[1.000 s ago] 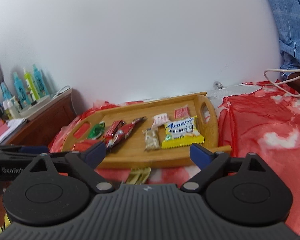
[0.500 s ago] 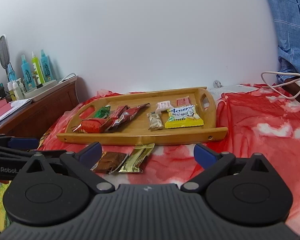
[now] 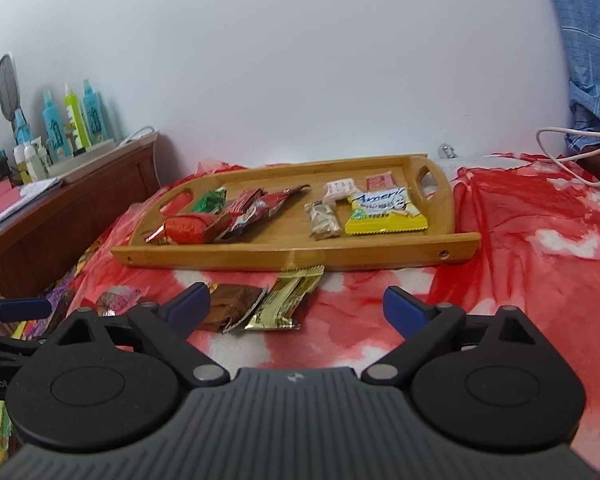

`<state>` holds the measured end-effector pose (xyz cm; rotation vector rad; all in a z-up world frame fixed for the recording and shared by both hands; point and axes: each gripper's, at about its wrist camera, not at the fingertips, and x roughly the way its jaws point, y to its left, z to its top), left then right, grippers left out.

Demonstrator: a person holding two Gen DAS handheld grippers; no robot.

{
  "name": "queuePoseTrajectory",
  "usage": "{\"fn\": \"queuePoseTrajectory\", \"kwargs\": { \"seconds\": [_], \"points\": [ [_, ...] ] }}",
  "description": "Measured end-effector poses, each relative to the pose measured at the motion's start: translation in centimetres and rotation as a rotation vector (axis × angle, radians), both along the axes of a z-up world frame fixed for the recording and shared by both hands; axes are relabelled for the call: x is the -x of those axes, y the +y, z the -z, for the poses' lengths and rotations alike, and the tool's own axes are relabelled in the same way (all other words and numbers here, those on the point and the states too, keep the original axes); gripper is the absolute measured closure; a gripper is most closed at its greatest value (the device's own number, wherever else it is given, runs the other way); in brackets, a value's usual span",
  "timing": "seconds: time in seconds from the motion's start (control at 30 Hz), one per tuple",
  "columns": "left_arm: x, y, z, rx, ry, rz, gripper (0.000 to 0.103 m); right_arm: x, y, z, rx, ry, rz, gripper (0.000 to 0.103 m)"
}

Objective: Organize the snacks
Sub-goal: 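Move both tools back toward the Biscoff pack and gold bar on the bed, then grasp the Biscoff pack with the left gripper while the right gripper reaches the gold bar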

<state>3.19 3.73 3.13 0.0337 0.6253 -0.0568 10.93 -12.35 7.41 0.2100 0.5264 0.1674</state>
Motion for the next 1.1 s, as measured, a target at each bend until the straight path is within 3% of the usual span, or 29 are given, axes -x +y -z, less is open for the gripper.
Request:
{"fn": "queuePoseTrajectory", "kwargs": {
  "seconds": [0.33, 0.63, 0.8, 0.97, 1.1],
  "points": [
    [-0.7, 0.7, 0.6, -0.027, -0.002, -0.035, 0.021, -0.9, 1.1, 0.8, 0.079, 0.026, 0.007, 0.029],
    [-3.2, 2.2, 2.1, 0.038, 0.067, -0.124, 0.021, -2.0, 2.2, 1.2, 0.093, 0.037, -0.02, 0.033],
    [-3.5, 2.0, 2.4, 0.039, 0.078, -0.113, 0.032, -2.9, 2.5, 1.6, 0.11, 0.059, -0.003, 0.034],
    [-3.7, 1.7, 2.5, 0.034, 0.077, -0.109, 0.043, -3.1, 1.6, 1.6, 0.085, 0.091, 0.048, 0.043],
    [-3.6, 1.5, 2.5, 0.027, 0.075, -0.102, 0.044, -3.1, 1.1, 1.5, 0.076, 0.092, 0.072, 0.044]
  ]
}}
